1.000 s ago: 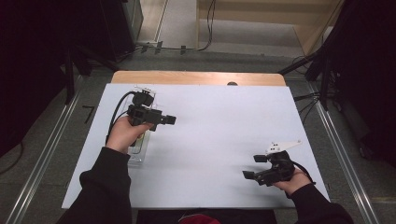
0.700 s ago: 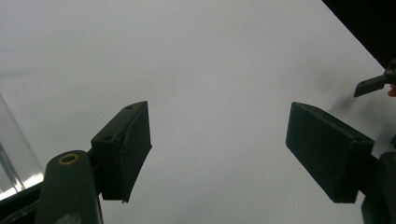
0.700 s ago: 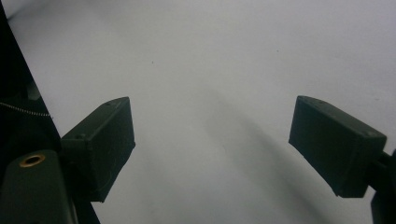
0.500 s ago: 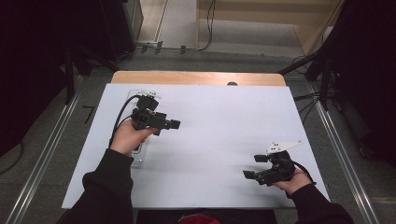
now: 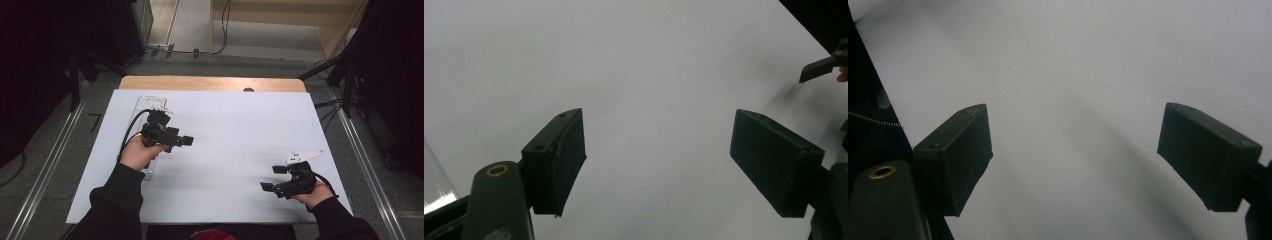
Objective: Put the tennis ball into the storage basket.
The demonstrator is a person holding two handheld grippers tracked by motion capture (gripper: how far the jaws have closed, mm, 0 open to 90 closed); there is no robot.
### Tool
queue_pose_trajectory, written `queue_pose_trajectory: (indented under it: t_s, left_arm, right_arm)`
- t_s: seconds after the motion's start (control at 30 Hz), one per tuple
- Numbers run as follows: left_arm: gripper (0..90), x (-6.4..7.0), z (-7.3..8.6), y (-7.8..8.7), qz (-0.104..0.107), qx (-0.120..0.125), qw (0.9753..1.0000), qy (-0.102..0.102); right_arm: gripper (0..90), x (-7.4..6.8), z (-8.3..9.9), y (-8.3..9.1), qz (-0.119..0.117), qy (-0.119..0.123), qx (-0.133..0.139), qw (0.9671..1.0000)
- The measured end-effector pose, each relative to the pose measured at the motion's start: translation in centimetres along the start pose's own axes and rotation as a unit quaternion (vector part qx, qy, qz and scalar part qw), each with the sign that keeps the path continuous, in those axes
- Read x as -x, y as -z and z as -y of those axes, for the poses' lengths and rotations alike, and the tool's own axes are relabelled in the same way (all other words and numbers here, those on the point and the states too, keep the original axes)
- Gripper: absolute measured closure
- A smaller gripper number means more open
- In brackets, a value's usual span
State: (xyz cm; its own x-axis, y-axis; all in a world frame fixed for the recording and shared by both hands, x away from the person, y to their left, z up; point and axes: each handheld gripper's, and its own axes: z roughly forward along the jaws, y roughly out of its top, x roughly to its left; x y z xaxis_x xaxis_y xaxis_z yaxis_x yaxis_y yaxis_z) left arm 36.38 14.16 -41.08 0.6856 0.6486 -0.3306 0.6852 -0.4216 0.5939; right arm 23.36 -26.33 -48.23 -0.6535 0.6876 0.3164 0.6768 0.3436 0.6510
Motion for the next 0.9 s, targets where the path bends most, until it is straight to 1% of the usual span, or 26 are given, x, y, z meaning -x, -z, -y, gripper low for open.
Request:
queue_pose_trajectory:
  t_s: [0.03, 0.1, 0.2, 0.27, 0.33, 0.47, 0.67, 0.7, 0.77, 0.9]
  left_arm:
    - [22.8, 0.0, 0.2, 0.0, -0.001, -0.002, 1.0000, -0.003]
    - [22.9, 0.0, 0.5, -0.1, 0.002, -0.004, 1.0000, -0.001]
    - [22.9, -0.1, 0.9, -0.1, 0.008, -0.003, 0.9999, 0.006]
    - [22.9, -0.1, 1.2, -0.2, 0.007, -0.004, 1.0000, 0.005]
    - [22.8, 0.0, 1.4, -0.2, 0.009, -0.002, 1.0000, 0.002]
    - [22.8, 0.3, 1.8, -0.2, 0.015, 0.001, 0.9999, 0.003]
    - [22.6, 0.6, 2.5, -0.2, 0.011, -0.001, 0.9999, -0.007]
    - [22.6, 0.7, 2.6, -0.2, 0.010, -0.002, 0.9998, -0.015]
    - [22.6, 0.9, 2.8, -0.2, 0.008, -0.002, 0.9998, -0.018]
    - [22.6, 1.2, 3.3, -0.3, 0.012, -0.002, 0.9995, -0.029]
  right_arm:
    - [12.2, 0.0, 0.0, 0.0, 0.000, 0.000, 0.000, 1.0000]
    - [12.2, 0.0, 0.0, 0.0, 0.000, -0.001, 0.000, 1.0000]
    - [12.2, 0.0, 0.0, 0.0, 0.000, -0.002, 0.000, 1.0000]
    - [12.2, 0.0, 0.0, 0.0, 0.000, -0.002, 0.001, 1.0000]
    - [12.2, 0.0, 0.0, 0.0, 0.001, -0.004, 0.001, 1.0000]
    - [12.2, 0.0, 0.0, 0.0, 0.000, -0.006, 0.001, 1.0000]
    - [12.2, 0.1, 0.0, 0.1, 0.000, -0.005, 0.003, 1.0000]
    - [12.2, 0.1, 0.0, 0.1, 0.000, -0.005, 0.003, 1.0000]
    - [12.2, 0.1, 0.0, 0.1, 0.000, -0.006, 0.004, 1.0000]
    - [12.2, 0.1, 0.0, 0.1, 0.000, -0.007, 0.006, 1.0000]
